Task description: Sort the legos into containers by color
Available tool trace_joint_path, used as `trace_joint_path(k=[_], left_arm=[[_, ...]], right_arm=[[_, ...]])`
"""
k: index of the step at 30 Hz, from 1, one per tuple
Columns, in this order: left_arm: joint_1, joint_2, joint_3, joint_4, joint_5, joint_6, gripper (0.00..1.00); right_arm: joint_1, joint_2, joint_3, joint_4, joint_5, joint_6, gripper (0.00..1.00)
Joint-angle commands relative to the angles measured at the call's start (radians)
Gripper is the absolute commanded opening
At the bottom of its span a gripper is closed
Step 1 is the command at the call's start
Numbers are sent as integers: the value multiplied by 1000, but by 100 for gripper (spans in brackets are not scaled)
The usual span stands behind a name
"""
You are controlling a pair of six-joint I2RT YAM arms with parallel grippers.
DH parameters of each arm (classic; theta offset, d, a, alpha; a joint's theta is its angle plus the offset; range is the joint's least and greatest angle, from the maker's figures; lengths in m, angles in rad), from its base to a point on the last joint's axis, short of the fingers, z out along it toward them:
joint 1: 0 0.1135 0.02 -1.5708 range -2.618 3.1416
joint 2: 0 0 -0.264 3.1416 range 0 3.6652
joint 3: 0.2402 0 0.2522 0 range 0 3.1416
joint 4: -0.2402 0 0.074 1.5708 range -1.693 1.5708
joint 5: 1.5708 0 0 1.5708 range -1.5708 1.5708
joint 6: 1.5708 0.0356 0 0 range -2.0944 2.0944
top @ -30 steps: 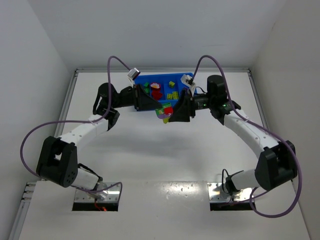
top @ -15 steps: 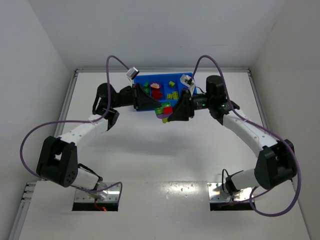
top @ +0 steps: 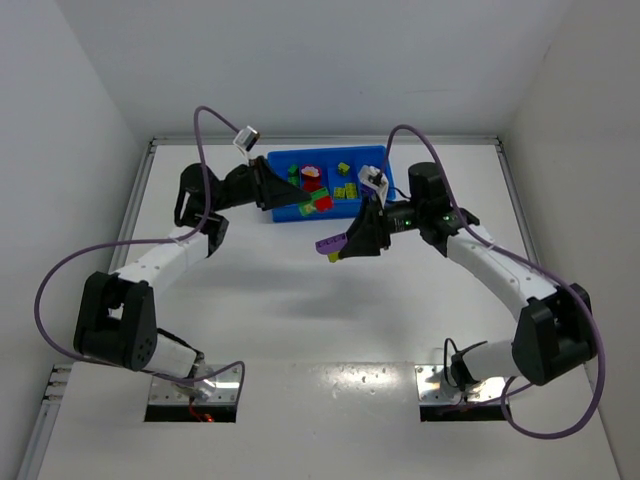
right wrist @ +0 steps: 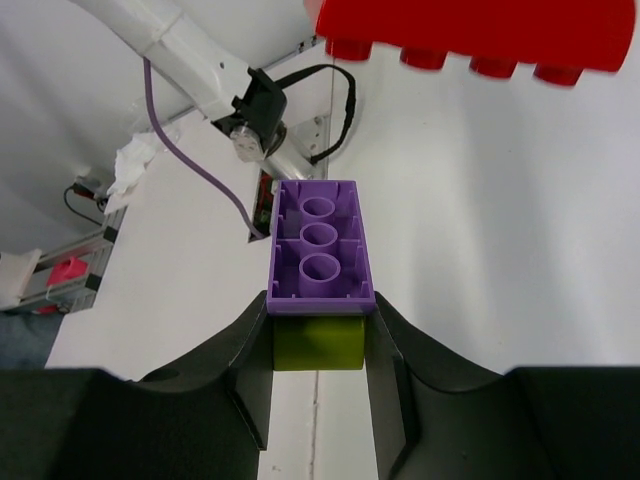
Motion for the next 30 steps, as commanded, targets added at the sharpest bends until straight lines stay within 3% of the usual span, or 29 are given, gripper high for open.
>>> trace_joint_path(k=[1, 2, 6, 7, 9, 10, 13, 18, 21, 28, 30], left_arm=[[18, -31, 17, 47, 26, 18, 0], [18, -40, 7, 13, 26, 50, 0], [18, -104, 99, -547, 11, 526, 0], [-2, -104, 140, -898, -62, 835, 0], [-33, -104, 208, -1138, -191, 1077, 0], [-63, -104, 208, -1270, -325, 1218, 0], [-93, -126, 155, -1329, -571, 1337, 0], [-171, -57, 81, -1338, -795, 1414, 0], [-222, -2, 50, -1338, -857, 1423, 0], [-266, 112, -10, -1275, -839, 1441, 0], [-286, 155, 3, -1275, -839, 1441, 5]], right_arm=[[-5, -42, -12, -25, -7, -90, 2], [-5, -53, -22, -36, -6, -90, 2], [-26, -62, -10, -106, 18, -147, 2], [-27, -62, 1, -123, 32, -176, 2], [-36, -71, 10, -176, 49, -207, 2], [-36, -71, 10, -189, 73, -227, 2], [-59, -91, 10, -240, 107, -261, 2], [-92, -110, 10, -260, 116, -271, 2], [-105, -110, 19, -260, 116, -271, 2], [-125, -110, 19, -260, 116, -262, 2], [-125, -110, 10, -260, 116, -262, 2]])
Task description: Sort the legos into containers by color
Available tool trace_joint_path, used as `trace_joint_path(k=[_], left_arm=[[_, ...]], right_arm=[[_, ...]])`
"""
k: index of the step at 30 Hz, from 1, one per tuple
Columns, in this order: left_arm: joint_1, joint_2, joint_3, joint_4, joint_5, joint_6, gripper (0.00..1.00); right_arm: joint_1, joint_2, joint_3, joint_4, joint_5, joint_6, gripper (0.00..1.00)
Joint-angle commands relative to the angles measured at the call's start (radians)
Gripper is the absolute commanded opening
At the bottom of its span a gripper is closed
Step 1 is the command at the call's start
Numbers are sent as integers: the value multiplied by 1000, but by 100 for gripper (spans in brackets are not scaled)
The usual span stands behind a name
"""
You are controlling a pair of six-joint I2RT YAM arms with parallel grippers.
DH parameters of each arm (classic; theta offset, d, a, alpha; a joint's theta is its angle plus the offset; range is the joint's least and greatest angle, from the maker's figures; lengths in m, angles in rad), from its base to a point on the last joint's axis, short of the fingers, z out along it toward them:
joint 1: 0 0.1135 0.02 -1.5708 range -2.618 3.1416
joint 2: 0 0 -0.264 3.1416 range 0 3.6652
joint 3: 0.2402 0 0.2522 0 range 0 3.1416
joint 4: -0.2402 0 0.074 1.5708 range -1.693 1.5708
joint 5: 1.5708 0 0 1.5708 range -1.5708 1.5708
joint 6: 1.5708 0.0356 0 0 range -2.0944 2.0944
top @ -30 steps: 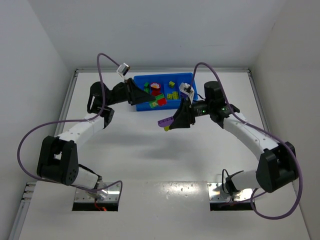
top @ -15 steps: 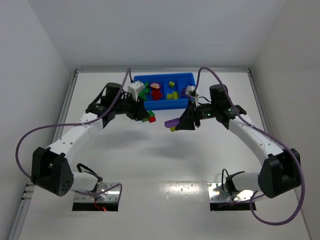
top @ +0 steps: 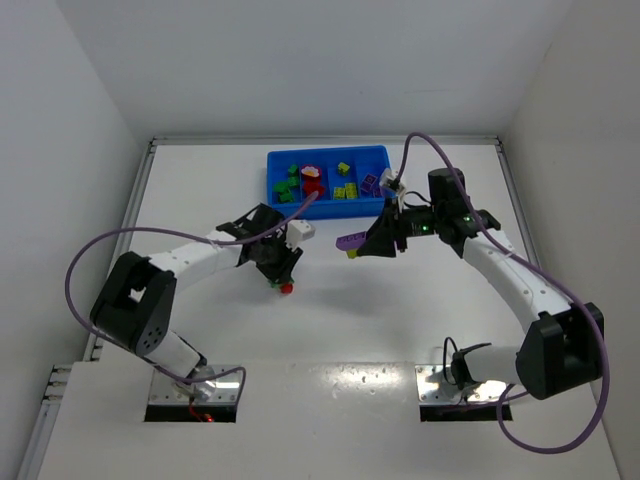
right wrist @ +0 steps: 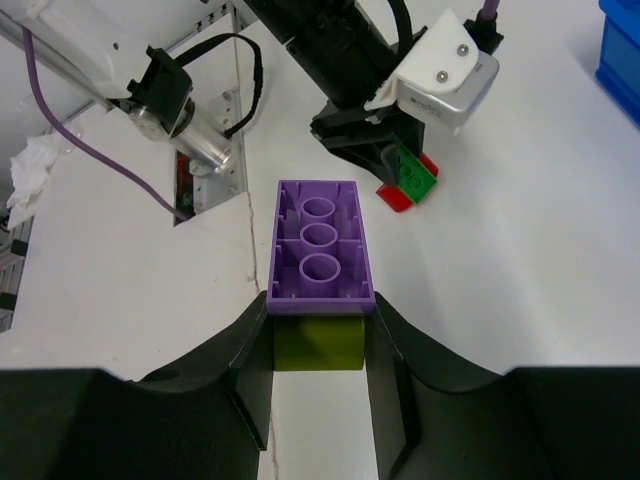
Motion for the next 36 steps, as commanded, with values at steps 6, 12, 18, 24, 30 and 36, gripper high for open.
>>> trace_joint_path(k=[6, 12, 18, 24, 30, 36], left_arm=[[-40, 80, 54, 20, 8, 20, 46], [21, -13, 54, 20, 180, 20, 78], [109, -133, 180, -21, 385, 30, 79], [186, -133, 353, -206, 661, 149, 78], [140, -27, 551, -539, 820, 410, 78], [57, 34, 634, -699, 848, 511, 78]], right_arm=[[-6, -34, 30, 18, -23, -23, 2], [-6, -43, 12, 9, -23, -33, 2], [-6, -44, -8, 9, -23, -42, 2], [3, -44, -36, 20, -58, -51, 2], [21, -7, -4, -86, -78, -176, 2], [49, 44, 30, -164, -87, -235, 2]])
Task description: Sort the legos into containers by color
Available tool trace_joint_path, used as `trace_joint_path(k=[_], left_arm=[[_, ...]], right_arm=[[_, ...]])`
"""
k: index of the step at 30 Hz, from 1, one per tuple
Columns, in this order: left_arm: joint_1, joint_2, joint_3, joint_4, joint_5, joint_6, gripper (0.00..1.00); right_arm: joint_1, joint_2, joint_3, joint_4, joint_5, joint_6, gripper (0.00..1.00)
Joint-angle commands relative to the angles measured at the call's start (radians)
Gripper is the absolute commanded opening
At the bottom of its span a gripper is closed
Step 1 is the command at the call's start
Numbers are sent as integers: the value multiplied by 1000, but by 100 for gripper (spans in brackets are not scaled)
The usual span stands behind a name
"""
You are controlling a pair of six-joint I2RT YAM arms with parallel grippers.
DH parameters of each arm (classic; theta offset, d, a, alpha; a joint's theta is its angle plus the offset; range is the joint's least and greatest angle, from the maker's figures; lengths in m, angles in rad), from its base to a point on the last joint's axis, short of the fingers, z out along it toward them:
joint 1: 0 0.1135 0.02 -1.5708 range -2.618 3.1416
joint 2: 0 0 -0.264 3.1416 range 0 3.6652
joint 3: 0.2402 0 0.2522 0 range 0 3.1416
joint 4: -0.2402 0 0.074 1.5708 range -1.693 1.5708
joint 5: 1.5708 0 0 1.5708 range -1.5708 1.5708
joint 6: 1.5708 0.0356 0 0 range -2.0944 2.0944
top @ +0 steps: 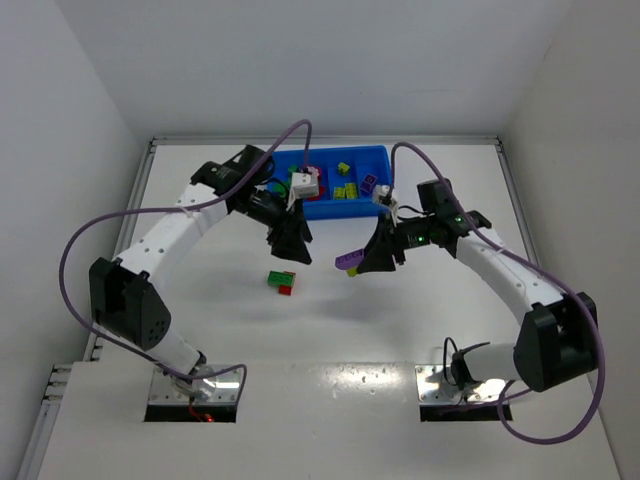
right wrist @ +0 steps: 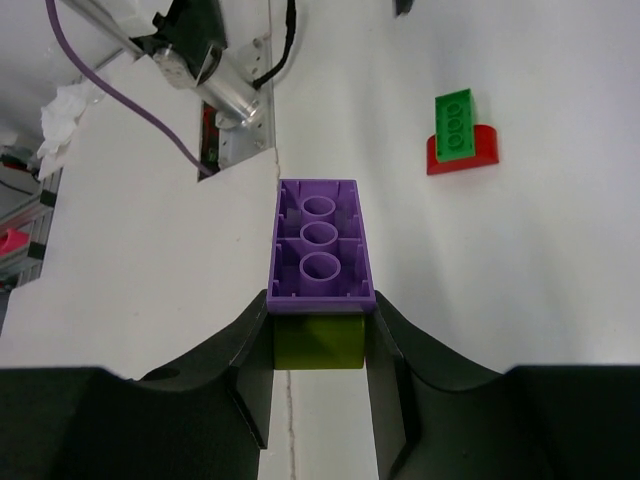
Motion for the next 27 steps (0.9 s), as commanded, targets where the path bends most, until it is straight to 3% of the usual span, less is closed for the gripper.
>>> trace_joint_path(k=[1, 16, 27], left_arm=[[-45, 10, 48, -136, 82, 112, 78], [-128, 10, 26, 74, 84, -83, 81], [-147, 10, -15, 190, 55, -176, 76]], right_arm=[[20, 15, 64, -29, -34, -93, 2], [115, 75, 142, -74, -25, -124, 2], [135, 104, 194, -74, -43, -105, 2]])
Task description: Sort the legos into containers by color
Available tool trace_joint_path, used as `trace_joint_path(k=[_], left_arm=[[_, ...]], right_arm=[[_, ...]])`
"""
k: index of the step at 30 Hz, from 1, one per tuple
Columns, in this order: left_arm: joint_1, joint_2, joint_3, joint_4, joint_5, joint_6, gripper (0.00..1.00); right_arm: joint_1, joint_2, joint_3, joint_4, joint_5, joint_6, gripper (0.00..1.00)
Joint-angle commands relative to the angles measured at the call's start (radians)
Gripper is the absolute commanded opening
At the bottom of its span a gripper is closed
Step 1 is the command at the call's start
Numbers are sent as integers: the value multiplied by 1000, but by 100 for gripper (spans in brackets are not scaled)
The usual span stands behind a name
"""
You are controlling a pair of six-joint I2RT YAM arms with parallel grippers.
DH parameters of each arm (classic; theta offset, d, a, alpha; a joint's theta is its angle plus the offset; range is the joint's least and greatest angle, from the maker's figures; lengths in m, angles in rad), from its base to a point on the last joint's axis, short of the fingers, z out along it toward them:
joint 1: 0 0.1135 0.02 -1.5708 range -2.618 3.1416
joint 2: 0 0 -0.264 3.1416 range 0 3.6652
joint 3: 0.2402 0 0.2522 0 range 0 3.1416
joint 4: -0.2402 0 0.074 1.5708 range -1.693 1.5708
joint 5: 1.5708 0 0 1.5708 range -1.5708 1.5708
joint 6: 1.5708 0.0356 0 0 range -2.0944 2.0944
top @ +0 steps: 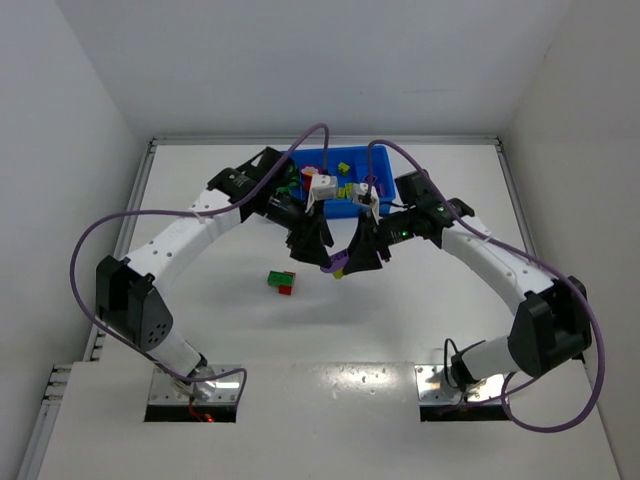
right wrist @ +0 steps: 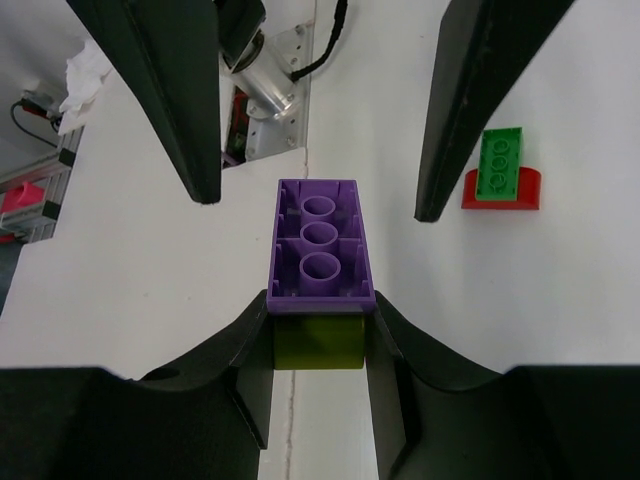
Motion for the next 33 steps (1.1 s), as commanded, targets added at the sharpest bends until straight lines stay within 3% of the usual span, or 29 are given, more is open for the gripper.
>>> trace_joint_path(k=[1, 8, 14, 17, 21, 24, 26, 30, 31, 33], left_arm=[[-20, -22, -24, 85, 5, -48, 76], [-20, -31, -48, 141, -37, -92, 70], [-29, -22, -48, 141, -6, -92, 50], [-29, -22, -57, 141, 17, -92, 50], [-38, -22, -67, 141, 37, -92, 60], [-49, -22, -77, 141, 28, -92, 59], [-49, -22, -77, 141, 28, -92, 51], [-49, -22, -77, 141, 19, -92, 25], [-49, -22, -77, 141, 18, -92, 11], [-49, -31, -77, 141, 8, -92, 1]], right_arm=[[10, 7, 55, 23, -42, -21, 2], [10, -12, 55, 32, -52, -1, 2], [10, -12, 55, 50, -52, 8, 2], [10, -12, 55, 60, -52, 17, 2], [10, -12, 64, 70, -39, 35, 2], [10, -12, 65, 80, -39, 36, 2], [10, -12, 65, 80, -39, 45, 2], [10, -21, 54, 80, -39, 45, 2], [10, -21, 43, 89, -39, 45, 2], [10, -33, 19, 89, -29, 45, 2]])
